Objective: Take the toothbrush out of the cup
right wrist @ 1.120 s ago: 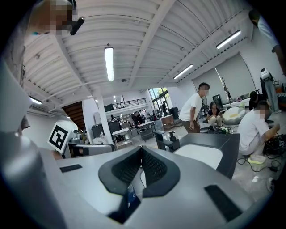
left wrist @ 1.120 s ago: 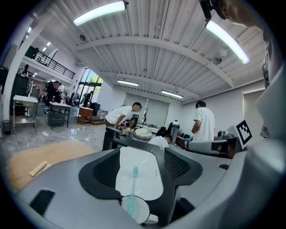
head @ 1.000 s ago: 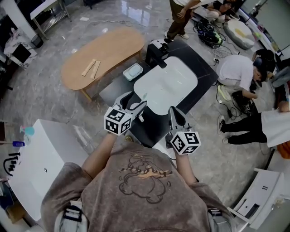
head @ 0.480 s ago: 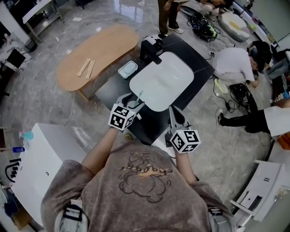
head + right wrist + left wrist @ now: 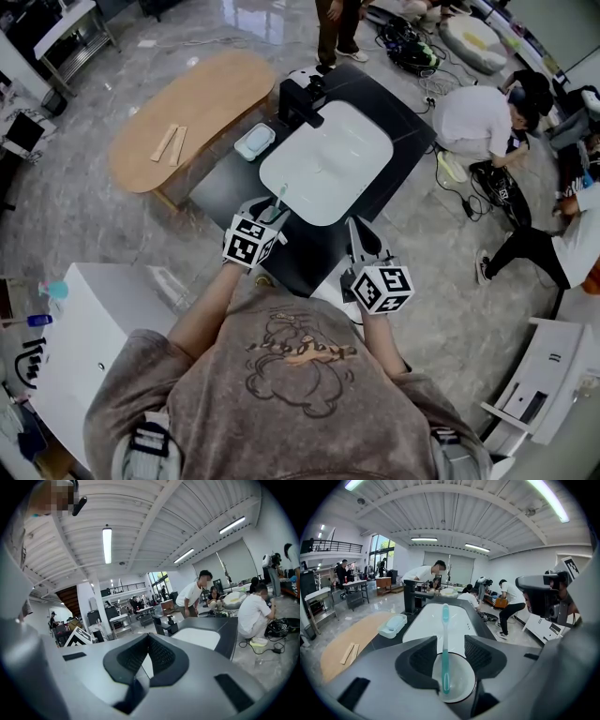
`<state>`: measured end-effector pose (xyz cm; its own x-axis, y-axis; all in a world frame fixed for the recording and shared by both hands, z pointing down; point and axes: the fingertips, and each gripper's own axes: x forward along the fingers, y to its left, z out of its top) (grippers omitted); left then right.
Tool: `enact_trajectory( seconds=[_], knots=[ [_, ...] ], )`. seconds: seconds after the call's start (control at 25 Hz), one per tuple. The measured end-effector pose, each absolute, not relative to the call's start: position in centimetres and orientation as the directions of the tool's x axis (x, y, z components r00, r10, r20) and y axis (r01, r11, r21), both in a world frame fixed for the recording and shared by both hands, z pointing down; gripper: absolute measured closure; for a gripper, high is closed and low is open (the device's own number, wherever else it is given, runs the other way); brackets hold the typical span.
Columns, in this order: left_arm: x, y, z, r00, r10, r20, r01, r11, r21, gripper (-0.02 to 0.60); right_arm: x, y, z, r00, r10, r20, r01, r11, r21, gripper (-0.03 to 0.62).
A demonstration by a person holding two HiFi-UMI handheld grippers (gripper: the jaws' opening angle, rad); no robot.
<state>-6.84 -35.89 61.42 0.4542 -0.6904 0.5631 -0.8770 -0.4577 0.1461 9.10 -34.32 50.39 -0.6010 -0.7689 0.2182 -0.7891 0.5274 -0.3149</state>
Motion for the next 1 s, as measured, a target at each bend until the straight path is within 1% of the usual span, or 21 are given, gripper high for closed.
enact_trajectory(
  seconds=[0.36,0.68,1.0],
  knots=[
    [-7.1,-36.1,62.4,0.432,-0.683,0.590,-0.887,-0.439,0.141,0.439,9.7,-33.8,50.4,-0.588,-0.777,0.224,-0.799,0.515,-0.311,0.590],
    [-7.7,-36.5,62.3,0.395,-0.697,0.598,-0.905,-0.408,0.122,0.527,10.5,-33.6,50.3,-0.573,-0.786,0.233,-0.810,0.499,-0.309,0.591],
    [-8.1,-36.2,61.9,0.397,-0.705,0.588,-0.906,-0.402,0.130,0.531,10.1,-33.3,50.4,-0.574,-0.784,0.238,-0.810,0.500,-0.305,0.590]
  ],
)
